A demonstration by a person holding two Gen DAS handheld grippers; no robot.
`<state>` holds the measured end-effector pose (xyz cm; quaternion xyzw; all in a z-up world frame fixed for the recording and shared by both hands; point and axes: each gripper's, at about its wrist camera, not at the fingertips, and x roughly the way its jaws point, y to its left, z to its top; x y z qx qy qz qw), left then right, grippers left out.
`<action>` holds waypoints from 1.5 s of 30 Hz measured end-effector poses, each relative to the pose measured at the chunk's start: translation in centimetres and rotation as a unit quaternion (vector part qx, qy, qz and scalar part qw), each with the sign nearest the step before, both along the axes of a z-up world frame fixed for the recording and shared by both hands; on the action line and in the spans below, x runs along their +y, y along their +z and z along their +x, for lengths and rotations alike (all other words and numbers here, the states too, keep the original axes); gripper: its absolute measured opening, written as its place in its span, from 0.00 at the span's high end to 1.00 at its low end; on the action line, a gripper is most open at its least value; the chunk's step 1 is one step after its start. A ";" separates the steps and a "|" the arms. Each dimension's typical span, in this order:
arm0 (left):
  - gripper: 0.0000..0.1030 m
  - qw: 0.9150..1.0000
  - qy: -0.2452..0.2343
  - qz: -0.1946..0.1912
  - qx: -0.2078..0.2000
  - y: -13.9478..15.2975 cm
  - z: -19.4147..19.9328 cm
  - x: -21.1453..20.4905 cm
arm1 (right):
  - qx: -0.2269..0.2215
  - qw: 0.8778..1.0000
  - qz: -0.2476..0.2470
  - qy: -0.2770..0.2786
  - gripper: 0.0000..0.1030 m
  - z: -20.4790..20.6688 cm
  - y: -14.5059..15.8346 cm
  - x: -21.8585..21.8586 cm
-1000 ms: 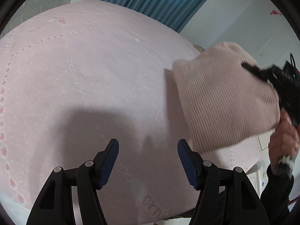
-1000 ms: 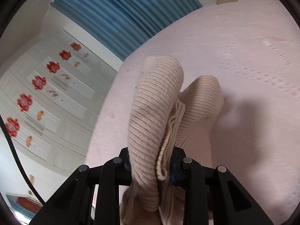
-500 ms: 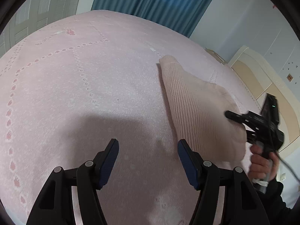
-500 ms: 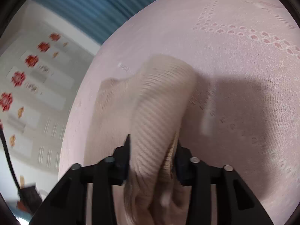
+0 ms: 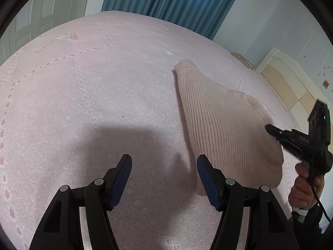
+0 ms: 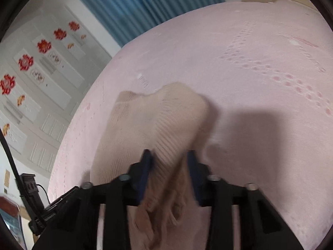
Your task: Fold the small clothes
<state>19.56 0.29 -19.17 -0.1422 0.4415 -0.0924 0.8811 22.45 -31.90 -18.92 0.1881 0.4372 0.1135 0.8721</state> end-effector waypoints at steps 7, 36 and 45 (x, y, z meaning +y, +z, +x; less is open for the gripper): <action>0.39 1.000 0.001 0.020 -0.005 0.4 0.3 -0.4 | -0.062 0.998 -0.015 0.013 0.91 1.0 0.4 -0.7; 0.39 0.999 -0.007 0.050 0.003 1.7 3.0 -4.4 | 0.045 0.979 -0.199 -0.004 0.88 -3.0 -4.6 -0.3; 0.39 0.999 -0.016 0.040 0.005 2.1 0.9 -5.1 | -0.056 0.994 -0.090 -0.023 0.83 -7.2 1.3 -1.2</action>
